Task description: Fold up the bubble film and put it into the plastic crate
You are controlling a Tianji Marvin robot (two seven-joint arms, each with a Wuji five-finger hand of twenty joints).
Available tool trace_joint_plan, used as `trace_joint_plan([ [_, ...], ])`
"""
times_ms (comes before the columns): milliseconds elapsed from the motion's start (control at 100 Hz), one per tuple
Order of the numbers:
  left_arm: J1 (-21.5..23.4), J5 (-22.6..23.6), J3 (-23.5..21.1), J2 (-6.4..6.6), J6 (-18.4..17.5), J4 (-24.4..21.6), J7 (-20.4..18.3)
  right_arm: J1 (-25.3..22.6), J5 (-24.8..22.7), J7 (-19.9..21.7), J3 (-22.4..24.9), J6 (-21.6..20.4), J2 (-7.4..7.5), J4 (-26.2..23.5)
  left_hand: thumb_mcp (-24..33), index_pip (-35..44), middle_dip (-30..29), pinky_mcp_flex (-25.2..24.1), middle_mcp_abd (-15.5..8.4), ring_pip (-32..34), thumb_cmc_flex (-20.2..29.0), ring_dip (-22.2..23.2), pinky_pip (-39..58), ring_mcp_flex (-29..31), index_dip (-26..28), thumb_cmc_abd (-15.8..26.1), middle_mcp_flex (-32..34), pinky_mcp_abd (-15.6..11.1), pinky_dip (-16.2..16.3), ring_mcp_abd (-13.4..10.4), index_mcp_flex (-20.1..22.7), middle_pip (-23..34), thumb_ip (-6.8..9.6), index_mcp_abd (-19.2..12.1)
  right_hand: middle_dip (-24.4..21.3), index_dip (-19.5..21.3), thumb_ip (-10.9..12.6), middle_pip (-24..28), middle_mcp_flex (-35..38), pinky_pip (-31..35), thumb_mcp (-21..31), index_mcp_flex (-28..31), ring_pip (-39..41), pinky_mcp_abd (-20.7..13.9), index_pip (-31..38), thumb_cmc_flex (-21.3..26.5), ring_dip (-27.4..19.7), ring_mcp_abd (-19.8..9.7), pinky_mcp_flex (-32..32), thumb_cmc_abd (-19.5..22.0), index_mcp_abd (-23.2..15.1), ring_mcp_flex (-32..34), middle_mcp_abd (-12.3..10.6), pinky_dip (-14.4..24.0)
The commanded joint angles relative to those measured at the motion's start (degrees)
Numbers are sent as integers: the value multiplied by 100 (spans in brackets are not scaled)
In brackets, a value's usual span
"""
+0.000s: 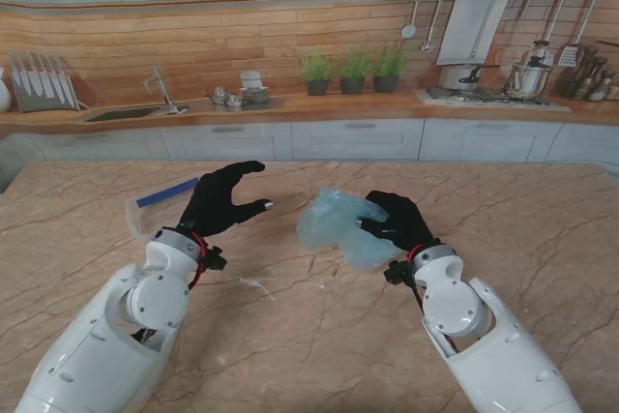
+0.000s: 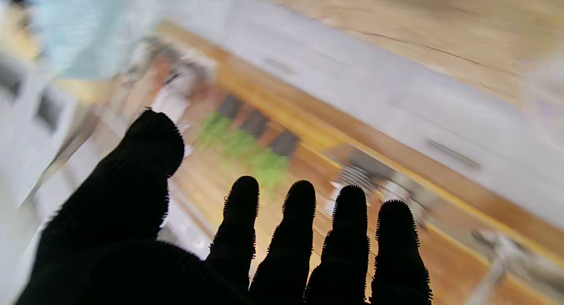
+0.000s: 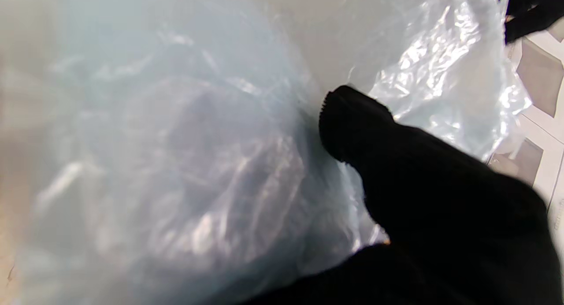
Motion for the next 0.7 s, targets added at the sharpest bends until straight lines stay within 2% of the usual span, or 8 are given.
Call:
trace_joint_plan([
  [0, 22, 70, -186, 243, 139, -122, -193, -134, 2, -98, 20, -46, -24, -53, -107, -292, -79, -74, 82, -133, 99, -134, -145, -196, -102, 132, -194, -209, -139, -10, 67, -173, 201, 101, 88, 90, -77, 165, 154, 194, 132, 155, 221, -209, 152, 162, 75, 60, -55, 73, -194, 146, 104, 135],
  [80, 74, 664, -383, 402, 552, -332, -724, -227, -129, -198, 82, -101, -22, -78, -143, -499, -150, -41, 112, -196, 154, -240, -141, -318, -189, 93, -369, -200, -233, 7, -11, -281, 214, 200, 91, 106, -71, 170, 144, 191, 114, 144, 229, -209, 150, 152, 78, 45, -60, 96, -204, 142, 90, 131],
  [180, 77, 1223, -550, 568, 888, -512, -1452, -348, -222, -329, 167, -140, -29, -128, -140, -707, -191, 98, 126, -189, 281, -326, 46, -372, -265, -31, -535, -86, -266, 38, -113, -329, 266, 408, 93, 120, -62, 174, 136, 185, 100, 122, 232, -218, 145, 157, 79, 44, -70, 110, -214, 137, 93, 126],
  [290, 11, 1636, -650, 705, 1123, -618, -2209, -453, -262, -442, 241, -156, -43, -175, 201, -881, -179, 130, 160, -144, 331, -382, 314, -426, -303, -213, -673, -161, -384, 12, -183, -313, 337, 603, 99, 152, -50, 185, 131, 184, 80, 108, 236, -217, 150, 165, 80, 48, -82, 120, -219, 129, 95, 121],
  [370, -97, 1846, -669, 787, 1257, -639, -2746, -502, -310, -474, 277, -167, -40, -186, 311, -965, -188, 151, 87, -142, 414, -392, 373, -478, -326, -184, -791, -286, -406, -16, -327, -344, 349, 674, 100, 160, -45, 188, 120, 184, 65, 107, 244, -218, 145, 164, 83, 49, -88, 130, -219, 126, 89, 119],
  [460, -274, 2056, -597, 831, 1325, -499, -2978, -547, -339, -511, 307, -168, -42, -194, 352, -951, -162, 153, 105, -90, 428, -384, 432, -490, -306, -188, -814, -311, -411, -29, -313, -290, 358, 665, 100, 167, -39, 192, 116, 183, 52, 101, 251, -218, 136, 164, 86, 45, -94, 141, -230, 118, 89, 115],
  [690, -708, 2131, -203, 890, 1618, -32, -3395, -637, -379, -686, 377, -187, -70, -259, 321, -864, -144, 102, 96, -31, 336, -397, 481, -503, -239, -151, -762, -329, -445, -14, -267, -227, 322, 639, 103, 188, -23, 210, 108, 183, 23, 92, 277, -213, 121, 167, 92, 43, -107, 164, -233, 110, 83, 106],
])
